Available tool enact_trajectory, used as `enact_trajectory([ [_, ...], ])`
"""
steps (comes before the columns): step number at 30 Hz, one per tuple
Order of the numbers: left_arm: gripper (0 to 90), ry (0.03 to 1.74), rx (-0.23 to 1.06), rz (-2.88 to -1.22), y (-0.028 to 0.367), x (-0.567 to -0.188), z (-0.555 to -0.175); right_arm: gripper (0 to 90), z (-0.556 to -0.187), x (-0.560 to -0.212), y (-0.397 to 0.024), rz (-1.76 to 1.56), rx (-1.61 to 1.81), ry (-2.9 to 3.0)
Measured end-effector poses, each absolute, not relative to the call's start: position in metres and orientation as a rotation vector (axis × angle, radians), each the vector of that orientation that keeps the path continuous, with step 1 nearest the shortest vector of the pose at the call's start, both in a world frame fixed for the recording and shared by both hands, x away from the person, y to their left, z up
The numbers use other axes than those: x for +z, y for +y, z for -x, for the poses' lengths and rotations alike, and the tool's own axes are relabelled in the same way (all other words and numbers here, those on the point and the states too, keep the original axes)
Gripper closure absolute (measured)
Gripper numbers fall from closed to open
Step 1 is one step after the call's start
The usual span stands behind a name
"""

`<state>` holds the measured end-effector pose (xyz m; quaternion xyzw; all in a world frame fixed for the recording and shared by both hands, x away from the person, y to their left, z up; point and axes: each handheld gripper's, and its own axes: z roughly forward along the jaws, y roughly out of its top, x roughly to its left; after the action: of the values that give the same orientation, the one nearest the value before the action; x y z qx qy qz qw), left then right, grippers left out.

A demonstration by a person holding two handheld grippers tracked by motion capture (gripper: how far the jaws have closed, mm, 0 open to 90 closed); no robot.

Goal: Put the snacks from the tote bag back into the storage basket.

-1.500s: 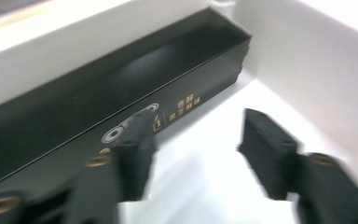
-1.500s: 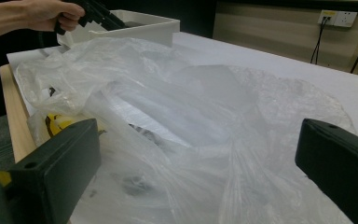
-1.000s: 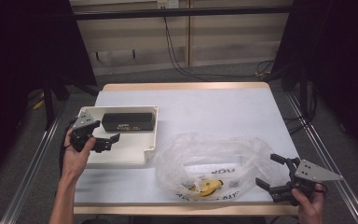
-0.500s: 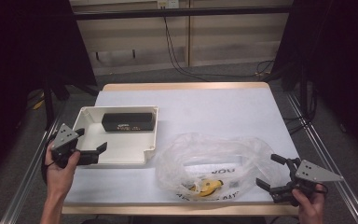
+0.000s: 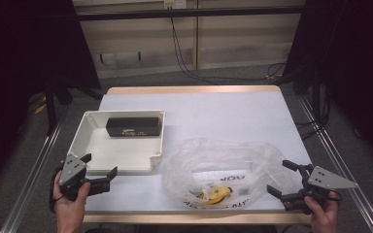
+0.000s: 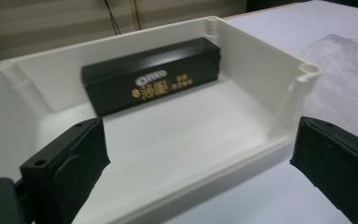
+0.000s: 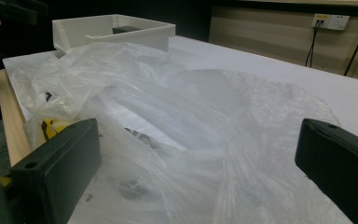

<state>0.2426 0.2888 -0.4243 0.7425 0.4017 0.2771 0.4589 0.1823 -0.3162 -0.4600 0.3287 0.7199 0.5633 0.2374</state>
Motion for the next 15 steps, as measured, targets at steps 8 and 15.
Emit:
enact_trajectory([
  [8,2.7,0.978,0.661,-1.821,0.274,-0.442,-0.217,0.0,-0.182,-0.458,-0.318,-0.92,1.57,1.939],
  [15,1.5,1.01,0.67,-1.764,0.272,-0.45,-0.208,0.0,-0.18,-0.457,-0.316,-0.91,1.57,1.941],
])
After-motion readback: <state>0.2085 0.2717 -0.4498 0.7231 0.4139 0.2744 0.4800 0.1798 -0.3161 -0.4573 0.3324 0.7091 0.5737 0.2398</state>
